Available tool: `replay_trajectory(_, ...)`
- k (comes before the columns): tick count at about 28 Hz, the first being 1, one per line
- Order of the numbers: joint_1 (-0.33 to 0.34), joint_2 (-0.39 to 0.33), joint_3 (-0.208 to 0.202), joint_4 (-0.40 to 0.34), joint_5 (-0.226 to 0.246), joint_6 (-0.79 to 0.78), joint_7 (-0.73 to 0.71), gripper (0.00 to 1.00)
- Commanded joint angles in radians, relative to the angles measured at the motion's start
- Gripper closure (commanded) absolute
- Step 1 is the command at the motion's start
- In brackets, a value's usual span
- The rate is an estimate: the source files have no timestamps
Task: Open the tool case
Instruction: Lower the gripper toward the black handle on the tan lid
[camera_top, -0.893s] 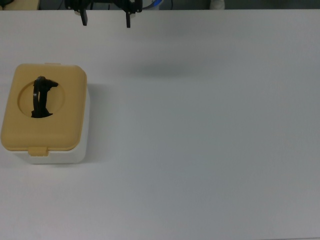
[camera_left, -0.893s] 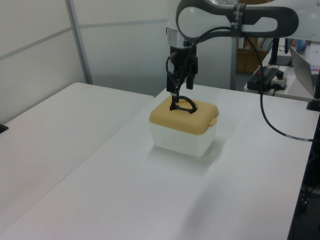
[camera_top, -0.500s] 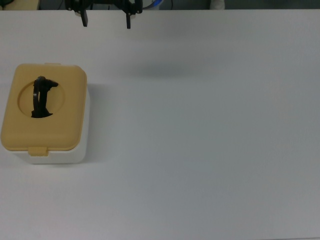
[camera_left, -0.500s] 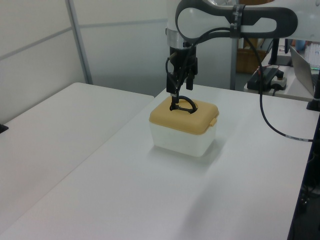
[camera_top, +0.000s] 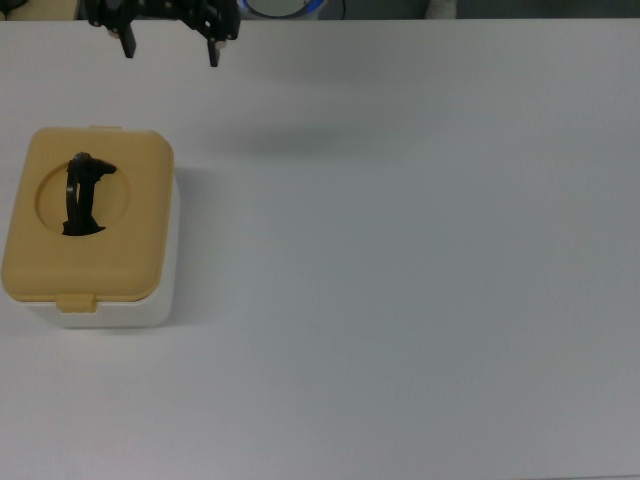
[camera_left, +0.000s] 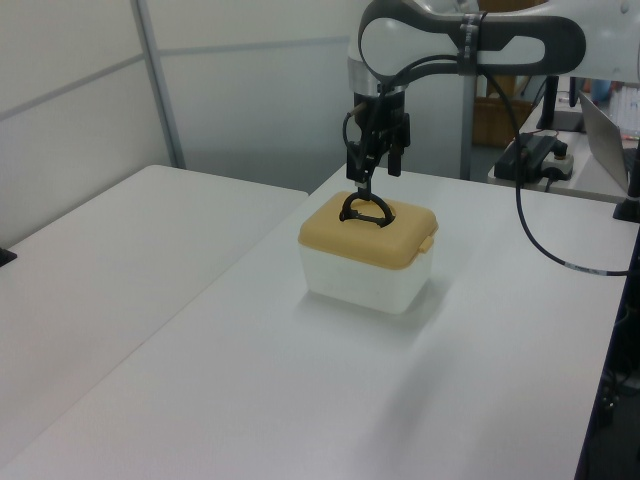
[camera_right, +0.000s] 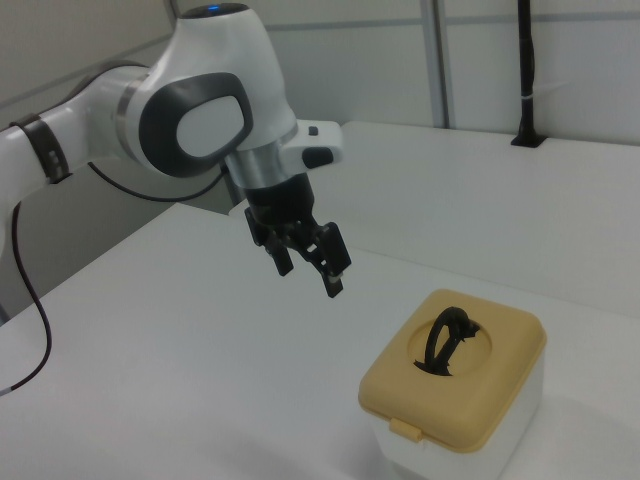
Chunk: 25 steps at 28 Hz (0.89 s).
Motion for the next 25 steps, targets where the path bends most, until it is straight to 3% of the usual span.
replay_trajectory(1,-0.027,0.006,-0.001,0.006,-0.024,0.019,-0.055,0.00)
replay_trajectory(8,-0.064,0.064,-0.001,0.006,-0.036,0.102,-0.107,0.00)
replay_trajectory(13,-0.077,0.096,-0.001,0.007,-0.071,0.178,-0.113,0.00)
replay_trajectory(25,-0.153,0.135,-0.001,0.006,-0.073,0.250,-0.229,0.00)
